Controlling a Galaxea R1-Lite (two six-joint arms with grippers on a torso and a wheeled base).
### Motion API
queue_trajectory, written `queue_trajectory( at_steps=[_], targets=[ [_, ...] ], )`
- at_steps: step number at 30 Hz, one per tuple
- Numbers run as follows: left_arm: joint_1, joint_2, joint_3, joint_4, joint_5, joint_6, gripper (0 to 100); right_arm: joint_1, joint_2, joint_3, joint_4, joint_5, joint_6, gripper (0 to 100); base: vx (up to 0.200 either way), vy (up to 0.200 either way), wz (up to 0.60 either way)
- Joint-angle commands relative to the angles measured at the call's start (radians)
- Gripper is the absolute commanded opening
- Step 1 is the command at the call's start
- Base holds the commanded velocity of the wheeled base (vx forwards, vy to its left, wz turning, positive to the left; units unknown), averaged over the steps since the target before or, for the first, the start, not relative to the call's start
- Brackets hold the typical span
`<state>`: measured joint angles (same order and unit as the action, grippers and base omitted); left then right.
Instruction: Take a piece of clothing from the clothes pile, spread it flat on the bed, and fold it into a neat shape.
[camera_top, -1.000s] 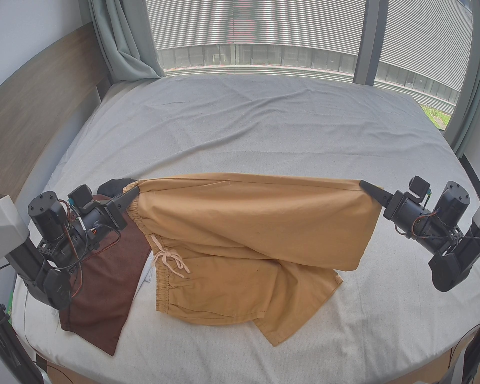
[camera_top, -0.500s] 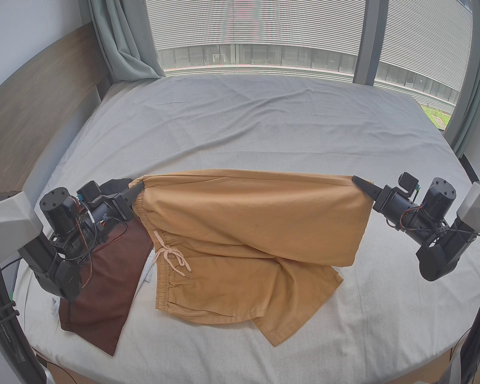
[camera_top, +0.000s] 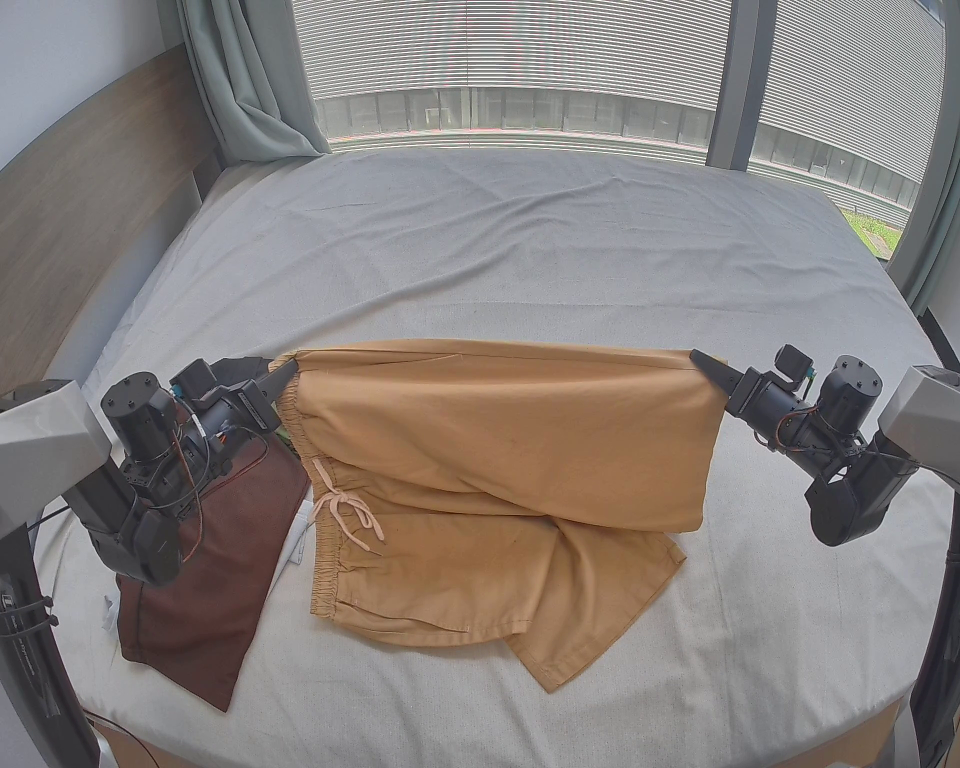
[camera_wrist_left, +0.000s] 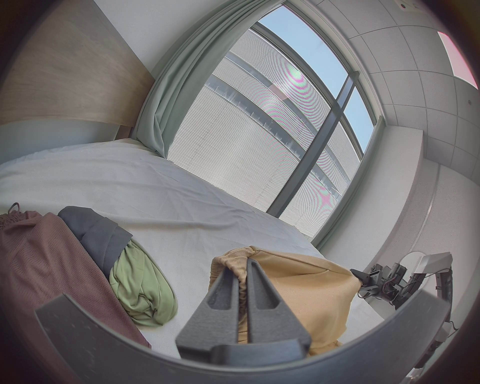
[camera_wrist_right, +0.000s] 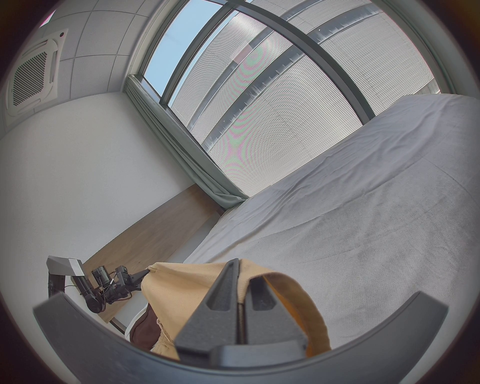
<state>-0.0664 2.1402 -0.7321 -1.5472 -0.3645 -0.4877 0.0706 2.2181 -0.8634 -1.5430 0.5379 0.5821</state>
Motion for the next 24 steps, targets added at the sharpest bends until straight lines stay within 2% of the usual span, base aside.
queue_trajectory(
  at_steps=[1, 15, 20, 24],
  targets=[
    [-0.001, 0.055, -0.043, -0.001, 0.024, -0.002, 0, 0.001, 0.052, -0.042, 0.000, 0.002, 0.005, 0, 0.000, 0.000, 0.00],
    [-0.003, 0.170, -0.173, -0.001, 0.068, -0.011, 0, 0.005, 0.160, -0.186, 0.000, 0.002, 0.028, 0, 0.000, 0.000, 0.00],
    [-0.006, 0.191, -0.214, -0.001, 0.081, -0.065, 0, 0.006, 0.203, -0.256, 0.000, 0.002, 0.039, 0, 0.000, 0.000, 0.00],
    [-0.006, 0.208, -0.234, -0.001, 0.081, -0.074, 0, 0.006, 0.232, -0.302, 0.001, 0.002, 0.044, 0, 0.000, 0.000, 0.00]
  ],
)
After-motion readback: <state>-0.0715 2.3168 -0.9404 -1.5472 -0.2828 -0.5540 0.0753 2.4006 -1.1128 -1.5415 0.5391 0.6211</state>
